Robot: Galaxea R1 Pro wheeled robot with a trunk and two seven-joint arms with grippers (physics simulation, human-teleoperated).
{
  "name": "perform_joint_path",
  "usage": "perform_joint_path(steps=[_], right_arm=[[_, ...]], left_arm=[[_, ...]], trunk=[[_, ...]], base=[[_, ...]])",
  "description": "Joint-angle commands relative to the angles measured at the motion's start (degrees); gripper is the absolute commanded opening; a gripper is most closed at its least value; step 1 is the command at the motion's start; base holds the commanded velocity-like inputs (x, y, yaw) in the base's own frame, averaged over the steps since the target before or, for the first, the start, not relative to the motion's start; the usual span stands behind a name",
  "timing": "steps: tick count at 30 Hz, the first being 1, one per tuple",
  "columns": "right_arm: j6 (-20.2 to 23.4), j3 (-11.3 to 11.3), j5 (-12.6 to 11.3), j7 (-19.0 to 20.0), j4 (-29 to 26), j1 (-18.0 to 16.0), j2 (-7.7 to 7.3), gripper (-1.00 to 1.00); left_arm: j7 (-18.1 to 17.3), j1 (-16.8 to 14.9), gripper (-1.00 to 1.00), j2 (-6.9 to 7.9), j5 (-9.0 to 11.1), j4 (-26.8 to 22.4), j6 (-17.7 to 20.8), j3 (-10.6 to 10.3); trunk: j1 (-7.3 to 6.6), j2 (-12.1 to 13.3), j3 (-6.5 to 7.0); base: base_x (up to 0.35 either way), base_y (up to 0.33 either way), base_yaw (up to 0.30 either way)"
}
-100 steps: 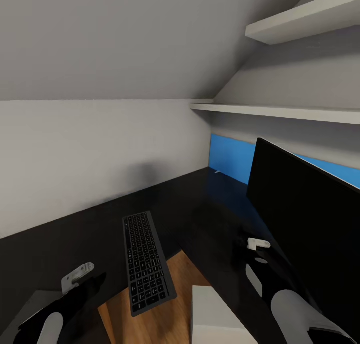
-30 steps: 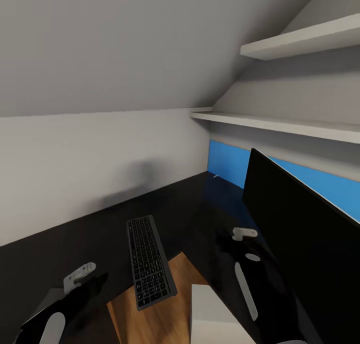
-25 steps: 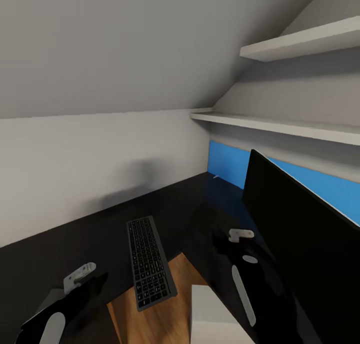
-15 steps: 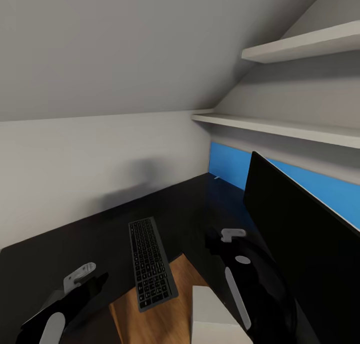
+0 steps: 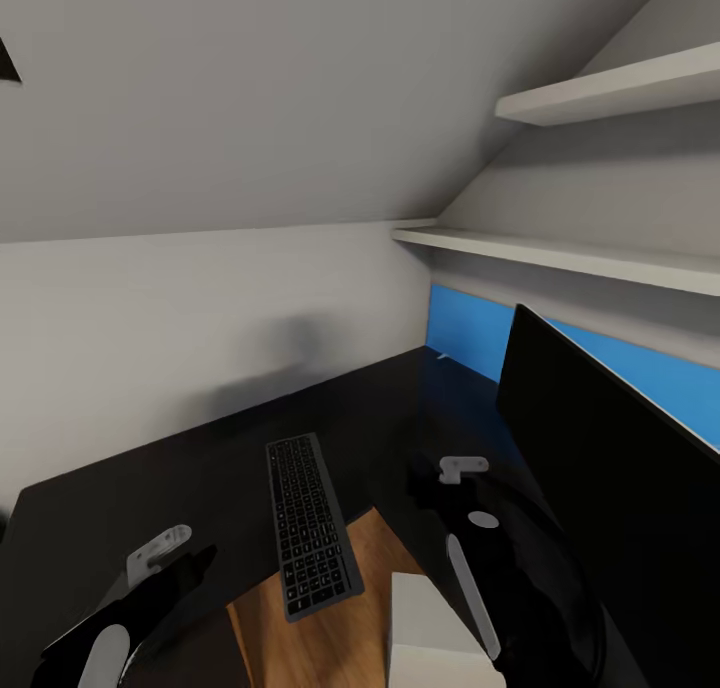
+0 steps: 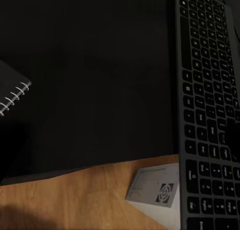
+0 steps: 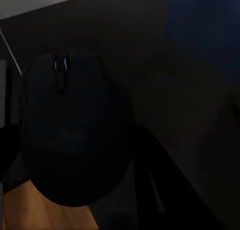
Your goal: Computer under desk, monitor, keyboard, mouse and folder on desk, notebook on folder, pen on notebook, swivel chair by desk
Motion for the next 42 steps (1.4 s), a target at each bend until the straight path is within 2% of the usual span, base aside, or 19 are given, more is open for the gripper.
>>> perform_joint_path(steps=[1, 13, 29, 34, 42], right_arm=[[0.3, 0.2, -0.4, -0.6, -0.1, 0.0, -0.02, -1.00], [0.2, 1.5, -0.3, -0.6, -0.1, 0.0, -0.06, -1.00], [0.2, 1.9, -0.3, -0.5, 0.2, 0.0, -0.06, -1.00], [0.2, 4.0, -0.3, -0.6, 0.3, 0.0, -0.06, -1.00], [0.2, 5.4, -0.2, -0.9, 0.7, 0.0, -0.06, -1.00]], left_arm=[[0.4, -0.1, 1.00, -0.04, 0.6, -0.1, 0.3, 0.1], [0.4, -0.1, 1.00, -0.02, 0.6, -0.1, 0.3, 0.1], [0.4, -0.1, 1.00, 0.02, 0.6, -0.1, 0.3, 0.1], [0.4, -0.1, 1.00, 0.02, 0.6, -0.1, 0.3, 0.1], [0.4, -0.1, 1.00, -0.05, 0.6, -0.1, 0.3, 0.1]], trunk=[[0.01, -0.1, -0.08], [0.01, -0.1, -0.08], [0.01, -0.1, -0.08], [0.01, -0.1, -0.08], [0.01, -0.1, -0.08]], base=[[0.000, 0.000, 0.093], [0.000, 0.000, 0.233], [0.000, 0.000, 0.270], [0.000, 0.000, 0.273], [0.000, 0.000, 0.275]])
